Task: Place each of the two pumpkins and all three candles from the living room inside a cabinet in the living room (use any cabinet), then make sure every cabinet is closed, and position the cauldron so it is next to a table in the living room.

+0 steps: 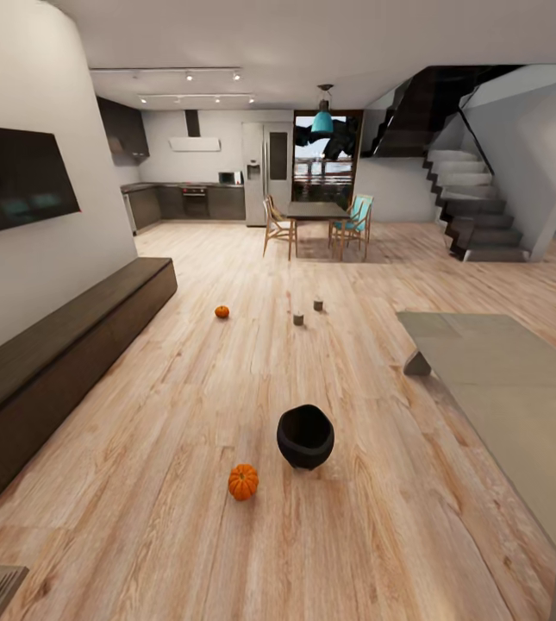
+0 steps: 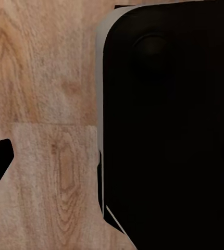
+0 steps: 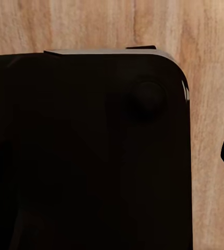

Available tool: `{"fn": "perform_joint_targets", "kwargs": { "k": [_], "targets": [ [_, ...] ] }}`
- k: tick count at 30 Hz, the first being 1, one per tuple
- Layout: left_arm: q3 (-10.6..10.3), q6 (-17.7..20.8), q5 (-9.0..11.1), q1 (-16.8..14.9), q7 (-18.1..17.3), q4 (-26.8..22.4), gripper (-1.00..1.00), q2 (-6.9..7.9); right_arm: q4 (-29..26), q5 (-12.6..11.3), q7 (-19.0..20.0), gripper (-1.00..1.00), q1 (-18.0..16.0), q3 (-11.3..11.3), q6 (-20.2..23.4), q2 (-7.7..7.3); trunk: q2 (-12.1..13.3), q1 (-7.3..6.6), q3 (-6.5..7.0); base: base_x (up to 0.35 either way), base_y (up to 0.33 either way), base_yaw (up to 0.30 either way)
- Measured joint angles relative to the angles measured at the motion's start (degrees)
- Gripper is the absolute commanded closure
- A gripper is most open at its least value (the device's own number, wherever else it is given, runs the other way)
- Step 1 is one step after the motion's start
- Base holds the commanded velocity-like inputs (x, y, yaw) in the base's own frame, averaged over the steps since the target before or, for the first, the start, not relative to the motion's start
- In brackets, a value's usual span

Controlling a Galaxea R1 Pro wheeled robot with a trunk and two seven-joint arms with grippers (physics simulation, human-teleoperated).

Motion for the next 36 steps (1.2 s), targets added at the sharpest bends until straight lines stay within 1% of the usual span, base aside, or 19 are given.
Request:
{"fn": "perform_joint_targets", "kwargs": {
  "k": [2,6,8,11,19,27,32,36],
  "targets": [
    [0.08,0.0,0.02,0.0,-0.08,-0.09,-1.0,-0.15,-0.01,-0.05,-0.04,-1.0,0.0,-0.03,0.03,0.0,0.0,0.0,0.19,0.0,0.0,0.0],
    [0.04,-0.01,-0.03,0.0,-0.2,-0.17,-1.0,-1.47,-0.08,-0.08,-0.1,-1.0,0.0,-0.03,0.08,0.0,0.0,0.0,0.55,0.0,0.0,0.0],
    [-0.13,-0.01,-0.15,0.0,-0.21,-0.18,-1.0,-2.03,-0.13,-0.04,-0.12,-1.0,-0.02,0.0,0.33,-0.04,0.79,-0.43,1.02,0.0,0.0,0.0],
    [-0.22,0.01,-0.11,-0.02,-0.16,-0.25,-1.0,-2.27,-0.19,0.0,-0.18,-1.0,-0.02,-0.09,0.58,-0.03,1.99,-1.09,1.61,0.0,0.0,0.0],
    [-0.23,-0.08,-0.12,-0.02,-0.06,-1.36,-1.0,-2.22,-0.63,0.36,-0.19,-1.0,-0.02,0.23,0.57,0.06,5.2,-2.85,3.07,0.0,0.0,0.0],
    [-0.09,-0.84,-0.04,-0.01,-0.02,-1.67,-1.0,-1.82,-0.73,0.03,-0.54,-1.0,-0.03,0.01,0.34,0.03,8.41,-4.61,4.49,0.0,0.0,0.0],
    [-0.07,-0.83,-0.03,-0.1,0.6,-2.04,-1.0,-1.67,-0.74,-0.06,-0.62,-1.0,-0.04,-0.04,0.39,-0.12,10.42,-5.7,5.39,0.0,0.0,0.0],
    [-0.07,-0.26,0.01,-0.15,0.94,-5.58,-1.0,-1.58,-0.74,-0.04,-0.53,-1.0,-0.04,0.0,0.3,-0.02,12.02,-6.58,6.11,0.0,0.0,0.0]
  ]
}}
